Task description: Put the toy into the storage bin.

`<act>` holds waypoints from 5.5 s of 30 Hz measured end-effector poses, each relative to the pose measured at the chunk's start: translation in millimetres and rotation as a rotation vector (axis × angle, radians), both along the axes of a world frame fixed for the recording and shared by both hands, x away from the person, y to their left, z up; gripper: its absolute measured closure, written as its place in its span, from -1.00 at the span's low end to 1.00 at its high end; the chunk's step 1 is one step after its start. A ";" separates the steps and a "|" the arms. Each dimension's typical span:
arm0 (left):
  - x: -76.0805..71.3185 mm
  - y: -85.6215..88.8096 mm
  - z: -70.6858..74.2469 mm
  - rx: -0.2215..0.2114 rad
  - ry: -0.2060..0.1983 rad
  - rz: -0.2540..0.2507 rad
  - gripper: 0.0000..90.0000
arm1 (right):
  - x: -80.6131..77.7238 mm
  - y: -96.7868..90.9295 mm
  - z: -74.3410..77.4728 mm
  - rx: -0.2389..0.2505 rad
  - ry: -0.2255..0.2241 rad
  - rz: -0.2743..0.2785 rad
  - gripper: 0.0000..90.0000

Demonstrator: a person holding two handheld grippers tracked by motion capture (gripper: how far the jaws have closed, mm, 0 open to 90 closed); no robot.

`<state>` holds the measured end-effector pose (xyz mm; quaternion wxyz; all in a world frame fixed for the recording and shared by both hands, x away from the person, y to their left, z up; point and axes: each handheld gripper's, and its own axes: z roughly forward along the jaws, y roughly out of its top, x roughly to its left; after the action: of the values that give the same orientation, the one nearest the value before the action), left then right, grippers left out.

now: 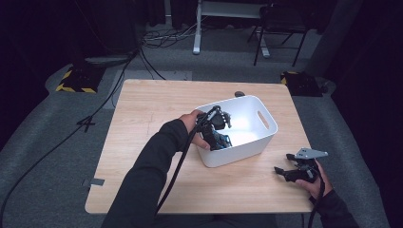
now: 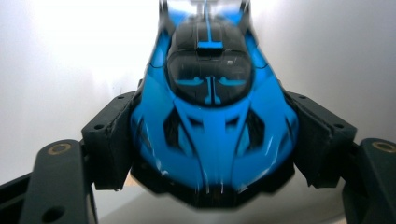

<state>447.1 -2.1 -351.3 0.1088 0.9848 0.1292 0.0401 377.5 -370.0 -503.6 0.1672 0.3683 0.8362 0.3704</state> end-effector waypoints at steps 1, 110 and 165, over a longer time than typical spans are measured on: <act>1.4 -0.3 0.0 0.009 0.010 -0.022 -0.44 | 0.0 0.0 0.0 0.000 0.001 -0.001 -0.65; -41.6 137.1 -4.4 -0.475 -0.575 0.479 -0.65 | -0.1 -0.2 -0.1 -0.003 -0.003 0.005 -0.66; -89.7 183.2 -93.4 -0.244 -0.517 0.495 -0.65 | -0.1 -0.3 -0.2 -0.004 -0.004 0.005 -0.66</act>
<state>357.5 181.0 -444.7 0.2414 0.8610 0.3354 0.2965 377.4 -370.3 -503.7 0.1687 0.3652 0.8374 0.3700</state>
